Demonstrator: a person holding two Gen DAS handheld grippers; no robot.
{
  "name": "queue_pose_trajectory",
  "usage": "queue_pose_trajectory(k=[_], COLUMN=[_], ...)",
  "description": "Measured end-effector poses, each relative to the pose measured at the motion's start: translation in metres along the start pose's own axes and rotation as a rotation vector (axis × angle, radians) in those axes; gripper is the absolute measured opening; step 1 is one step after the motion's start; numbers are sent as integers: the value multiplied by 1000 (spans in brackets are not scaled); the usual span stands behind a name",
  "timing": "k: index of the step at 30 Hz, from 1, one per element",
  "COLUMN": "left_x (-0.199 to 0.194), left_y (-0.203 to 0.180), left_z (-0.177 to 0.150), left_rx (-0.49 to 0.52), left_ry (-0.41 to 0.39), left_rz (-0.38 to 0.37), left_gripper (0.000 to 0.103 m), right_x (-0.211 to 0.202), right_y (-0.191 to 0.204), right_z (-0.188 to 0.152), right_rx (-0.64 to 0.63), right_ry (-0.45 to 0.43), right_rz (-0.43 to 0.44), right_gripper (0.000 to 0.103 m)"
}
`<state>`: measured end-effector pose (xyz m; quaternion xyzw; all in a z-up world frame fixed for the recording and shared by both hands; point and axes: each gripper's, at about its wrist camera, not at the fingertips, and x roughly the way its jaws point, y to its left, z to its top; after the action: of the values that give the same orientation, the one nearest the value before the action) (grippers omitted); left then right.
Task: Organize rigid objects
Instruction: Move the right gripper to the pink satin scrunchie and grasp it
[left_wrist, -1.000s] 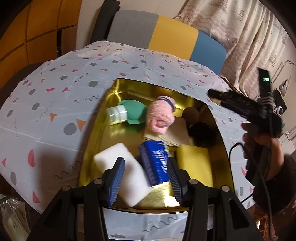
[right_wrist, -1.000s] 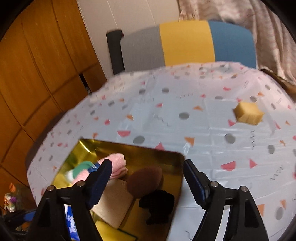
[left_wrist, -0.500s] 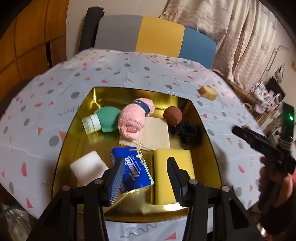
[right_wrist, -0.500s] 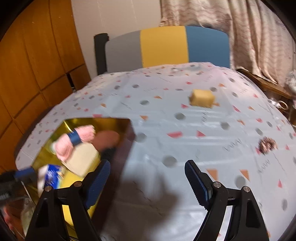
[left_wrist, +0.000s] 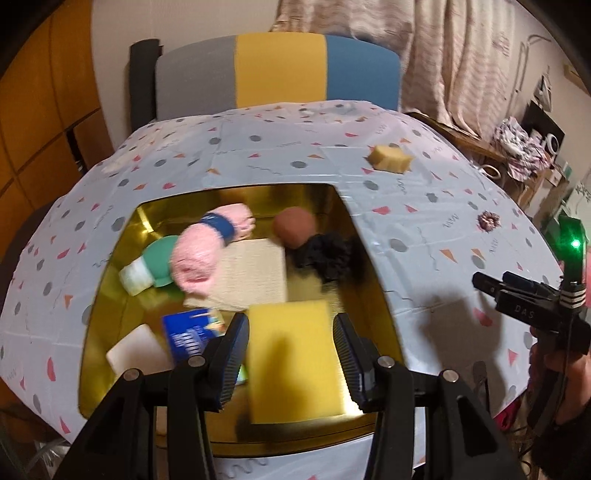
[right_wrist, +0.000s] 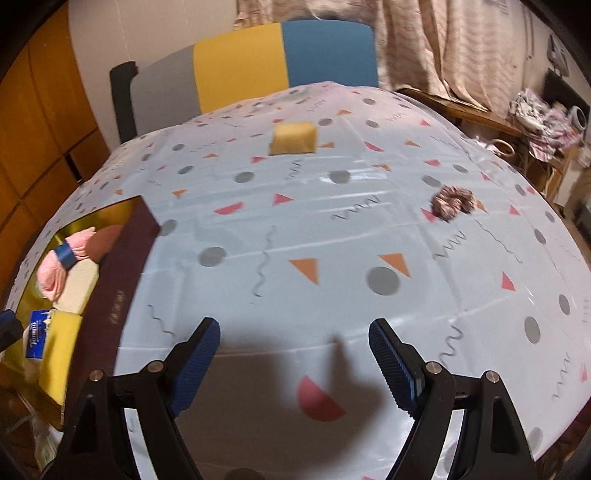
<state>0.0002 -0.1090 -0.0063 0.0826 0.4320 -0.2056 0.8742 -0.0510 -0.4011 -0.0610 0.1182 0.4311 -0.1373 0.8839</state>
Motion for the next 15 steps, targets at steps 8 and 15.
queue_pose_trajectory(k=[8, 15], left_x=[12, 29], left_y=[-53, -87], left_z=[18, 20], left_rx=[75, 111], left_ry=[21, 73], left_rz=[-51, -118], left_gripper=[48, 48], right_x=[6, 18], right_y=[-37, -79], right_z=[1, 6], right_rx=[31, 75], right_ry=[-8, -9], right_rz=[-79, -118], right_gripper=[87, 87])
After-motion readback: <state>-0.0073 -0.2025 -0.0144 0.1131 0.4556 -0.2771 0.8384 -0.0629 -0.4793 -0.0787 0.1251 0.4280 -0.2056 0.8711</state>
